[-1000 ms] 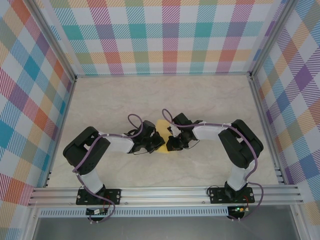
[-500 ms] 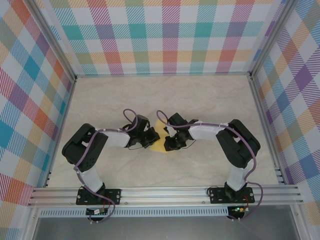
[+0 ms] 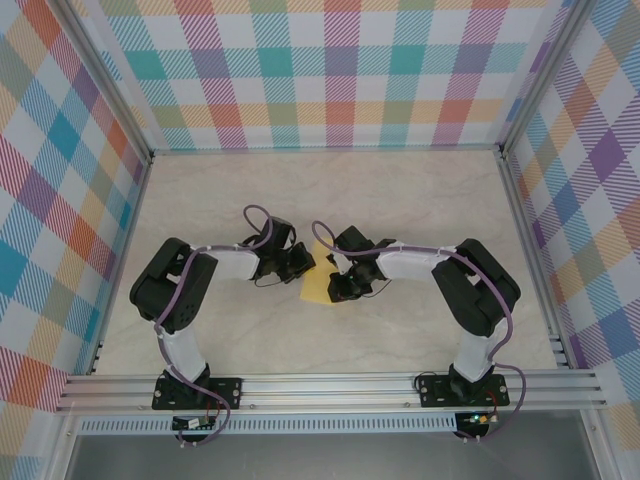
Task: Fold a paper plane with a square sheet of paper (pick it up from the middle)
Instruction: Fold the triangle a second time at the center of the table.
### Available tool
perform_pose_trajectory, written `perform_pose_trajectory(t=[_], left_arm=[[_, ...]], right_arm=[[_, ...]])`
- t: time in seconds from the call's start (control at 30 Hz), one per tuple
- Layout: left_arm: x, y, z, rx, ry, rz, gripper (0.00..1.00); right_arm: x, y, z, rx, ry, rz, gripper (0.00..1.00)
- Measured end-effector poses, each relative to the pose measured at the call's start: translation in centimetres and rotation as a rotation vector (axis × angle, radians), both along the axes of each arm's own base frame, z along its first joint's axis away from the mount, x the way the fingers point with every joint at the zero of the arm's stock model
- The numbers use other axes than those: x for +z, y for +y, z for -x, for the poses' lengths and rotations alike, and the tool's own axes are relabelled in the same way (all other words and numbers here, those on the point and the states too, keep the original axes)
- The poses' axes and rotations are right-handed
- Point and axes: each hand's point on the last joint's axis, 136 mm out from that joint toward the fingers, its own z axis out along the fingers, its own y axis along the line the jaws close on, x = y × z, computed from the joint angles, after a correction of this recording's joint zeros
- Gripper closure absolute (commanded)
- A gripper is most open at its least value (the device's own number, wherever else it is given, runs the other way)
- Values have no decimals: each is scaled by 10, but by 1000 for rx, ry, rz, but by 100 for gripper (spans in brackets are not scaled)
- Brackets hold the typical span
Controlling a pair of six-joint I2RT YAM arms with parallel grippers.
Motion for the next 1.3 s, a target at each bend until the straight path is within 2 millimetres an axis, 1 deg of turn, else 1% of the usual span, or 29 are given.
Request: perform_pose_trajectory(t=[0.07,0.2,0.3,0.4,0.47,0.57,0.67,0.73,0.87,0.9,1.2,1.3], left_arm=[[1,2,-4,0,-11,-11,92],[2,21,-22,43,-54,-62,92],[6,30,-25,46,-73,-89,92],[21,29,-25,40,-108,-67,92],[30,27,-22,33,-124,-45,92],[35,17,-15,9,-130,-17,92],[31,3,-3,-27,-109,-3,92],[24,-6,4,-50,-95,-4,92],[2,-10,13,-66,-42,-27,92],[0,-10,13,-64,-36,-26,92],[0,-11,11,-57,-35,-24,93],[0,-11,11,-57,-36,-25,93]], right_arm=[[0,0,0,0,0,0,91],[0,0,0,0,0,-1,91],[1,0,0,-1,-2,-3,91],[1,1,0,0,-2,-3,91],[1,1,0,0,-2,-3,91],[1,1,0,0,-2,-3,91],[1,1,0,-3,-1,-3,91],[2,1,0,-3,-2,-4,91],[5,3,-3,-3,-10,-12,91],[6,3,-3,-3,-11,-13,91],[13,6,-4,-23,-17,-27,89],[21,10,-8,-41,-24,-45,89]])
